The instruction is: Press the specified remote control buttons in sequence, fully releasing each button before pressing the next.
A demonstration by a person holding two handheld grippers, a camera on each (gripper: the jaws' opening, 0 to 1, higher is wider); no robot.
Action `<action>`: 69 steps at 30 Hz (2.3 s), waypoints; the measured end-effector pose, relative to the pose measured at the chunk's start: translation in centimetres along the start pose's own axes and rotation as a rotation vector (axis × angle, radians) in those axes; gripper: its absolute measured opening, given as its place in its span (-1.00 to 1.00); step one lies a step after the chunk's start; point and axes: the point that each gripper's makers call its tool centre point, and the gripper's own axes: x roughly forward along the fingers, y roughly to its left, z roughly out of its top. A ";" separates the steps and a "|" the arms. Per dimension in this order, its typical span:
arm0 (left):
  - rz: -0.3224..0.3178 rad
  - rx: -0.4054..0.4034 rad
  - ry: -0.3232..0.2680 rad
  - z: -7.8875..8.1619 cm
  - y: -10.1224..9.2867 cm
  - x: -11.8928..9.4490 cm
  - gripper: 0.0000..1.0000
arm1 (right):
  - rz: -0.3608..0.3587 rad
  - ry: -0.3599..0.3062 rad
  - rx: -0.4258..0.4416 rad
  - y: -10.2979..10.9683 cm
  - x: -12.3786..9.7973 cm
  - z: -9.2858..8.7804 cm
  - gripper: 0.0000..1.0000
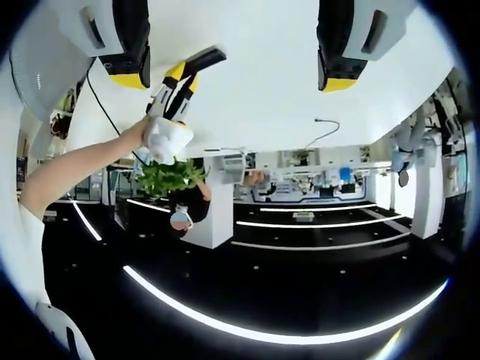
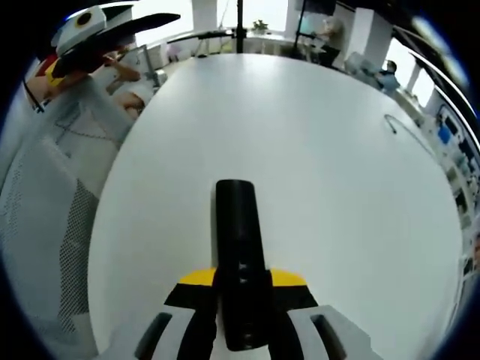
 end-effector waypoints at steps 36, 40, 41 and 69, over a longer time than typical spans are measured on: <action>0.018 -0.001 0.007 -0.2 0.4 -0.1 0.91 | 0.002 0.042 0.000 -3.5 0.0 -0.2 -0.58; 0.017 -0.003 0.010 -0.2 0.4 -0.1 0.90 | -0.001 0.040 0.002 -3.9 -0.1 -0.2 -0.58; 0.017 -0.003 0.011 -0.2 0.4 -0.1 0.90 | 0.000 0.039 0.001 -4.0 -0.1 -0.2 -0.58; 0.024 -0.009 0.035 -0.7 0.6 0.1 0.89 | 0.010 0.072 -0.014 -7.1 -0.1 -0.4 -0.58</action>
